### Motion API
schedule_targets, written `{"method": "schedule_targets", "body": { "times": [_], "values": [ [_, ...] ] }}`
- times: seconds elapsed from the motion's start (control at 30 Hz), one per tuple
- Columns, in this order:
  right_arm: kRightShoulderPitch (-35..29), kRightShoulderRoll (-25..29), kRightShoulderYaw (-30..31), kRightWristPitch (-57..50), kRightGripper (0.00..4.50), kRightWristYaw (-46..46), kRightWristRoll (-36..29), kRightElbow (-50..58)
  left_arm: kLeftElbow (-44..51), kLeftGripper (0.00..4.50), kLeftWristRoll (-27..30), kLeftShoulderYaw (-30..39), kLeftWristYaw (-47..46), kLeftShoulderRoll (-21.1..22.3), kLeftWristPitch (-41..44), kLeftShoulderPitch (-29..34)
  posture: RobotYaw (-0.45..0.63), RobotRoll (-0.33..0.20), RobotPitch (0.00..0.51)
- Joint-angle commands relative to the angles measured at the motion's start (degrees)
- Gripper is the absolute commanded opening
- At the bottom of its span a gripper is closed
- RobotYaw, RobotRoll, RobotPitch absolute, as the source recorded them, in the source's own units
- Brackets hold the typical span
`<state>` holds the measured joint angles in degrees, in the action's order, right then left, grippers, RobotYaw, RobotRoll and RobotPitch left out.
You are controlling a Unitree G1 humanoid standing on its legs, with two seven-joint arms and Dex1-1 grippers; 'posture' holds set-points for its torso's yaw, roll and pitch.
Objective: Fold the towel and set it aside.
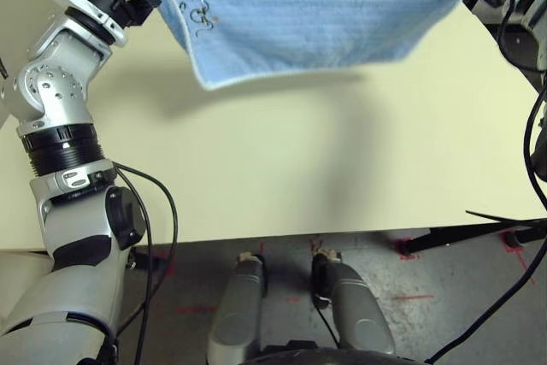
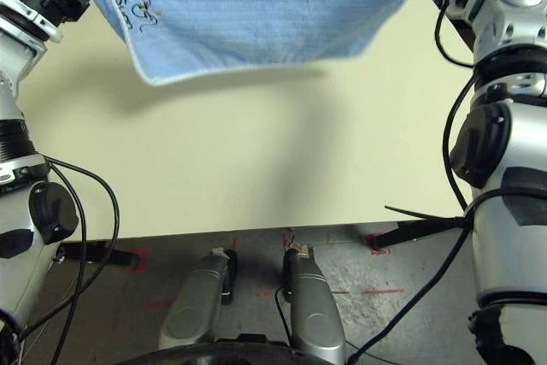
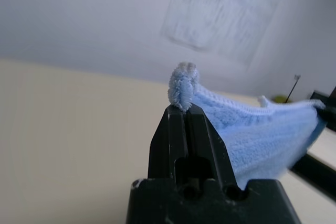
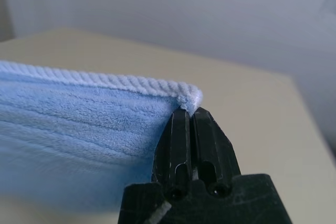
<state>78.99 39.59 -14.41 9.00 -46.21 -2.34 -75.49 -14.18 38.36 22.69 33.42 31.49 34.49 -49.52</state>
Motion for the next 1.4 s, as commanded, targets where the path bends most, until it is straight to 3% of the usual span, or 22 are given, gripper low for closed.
{"method": "schedule_targets", "body": {
  "times": [0.03, 0.23, 0.37, 0.77, 0.93, 1.2, 1.4],
  "values": [
    [-4.6, 0.9, -0.5, -2.8, 0.00, -10.9, -1.7, -0.1, 9.0, 0.01, 2.6, -2.8, 3.0, -0.4, 4.3, 7.6, 0.21, 0.000, 0.154],
    [-12.5, 3.6, 1.6, -8.6, 0.00, -29.8, -2.0, 1.9, 22.4, 0.01, 6.8, -5.7, 4.2, -2.2, 9.4, 21.4, 0.19, 0.000, 0.168],
    [-16.5, 5.5, 3.1, -11.7, 0.00, -36.7, -1.7, 3.5, 26.6, 0.01, 7.6, -6.7, 6.4, -0.7, 10.0, 28.4, 0.19, 0.000, 0.176],
    [-23.3, 9.9, 9.2, -15.1, 0.00, -44.1, 0.8, 7.1, 30.3, 0.01, 9.4, -7.6, 19.3, 9.7, 10.6, 39.4, 0.19, 0.000, 0.186],
    [-23.2, 9.6, 9.4, -14.8, 0.00, -43.1, 0.4, 7.6, 30.2, 0.01, 8.6, -8.2, 22.6, 12.2, 9.4, 41.4, 0.19, 0.000, 0.186],
    [-21.6, 5.9, 5.2, -12.1, 0.00, -28.7, -2.3, 6.5, 26.4, 0.01, 11.7, -4.8, 16.5, 6.2, 9.2, 36.6, 0.19, 0.000, 0.186],
    [-22.0, 3.7, 5.6, -9.2, 0.00, -19.7, -1.2, 5.4, 22.3, 0.01, 11.6, -2.5, 11.8, 2.1, 7.6, 33.1, 0.18, 0.000, 0.181]
  ]
}}
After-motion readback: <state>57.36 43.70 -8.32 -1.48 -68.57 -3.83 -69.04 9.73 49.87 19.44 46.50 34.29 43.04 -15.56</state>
